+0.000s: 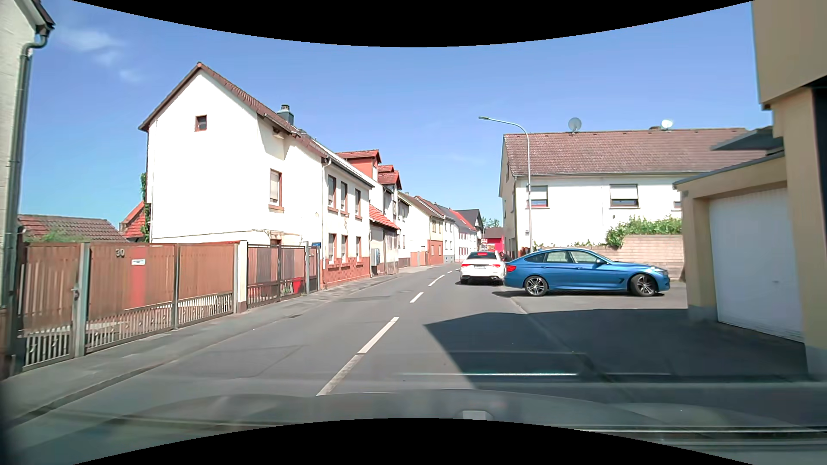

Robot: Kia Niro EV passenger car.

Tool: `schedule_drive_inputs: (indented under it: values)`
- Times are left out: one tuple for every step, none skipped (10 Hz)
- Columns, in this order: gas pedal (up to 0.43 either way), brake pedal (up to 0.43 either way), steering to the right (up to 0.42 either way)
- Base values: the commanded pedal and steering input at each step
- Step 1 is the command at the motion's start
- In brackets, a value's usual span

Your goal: Follow the waypoints while adhering to traffic rules and regulations

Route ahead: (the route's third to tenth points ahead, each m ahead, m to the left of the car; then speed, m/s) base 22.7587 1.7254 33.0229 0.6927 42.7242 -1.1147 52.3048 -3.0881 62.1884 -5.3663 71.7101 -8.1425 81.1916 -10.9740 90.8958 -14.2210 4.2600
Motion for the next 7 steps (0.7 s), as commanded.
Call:
schedule_drive_inputs:
  values:
    - [0.000, 0.152, 0.034]
    - [0.000, 0.159, 0.029]
    - [0.000, 0.165, 0.023]
    - [0.000, 0.152, 0.019]
    - [0.000, 0.152, 0.013]
    - [0.000, 0.146, 0.007]
    - [0.000, 0.140, 0.002]
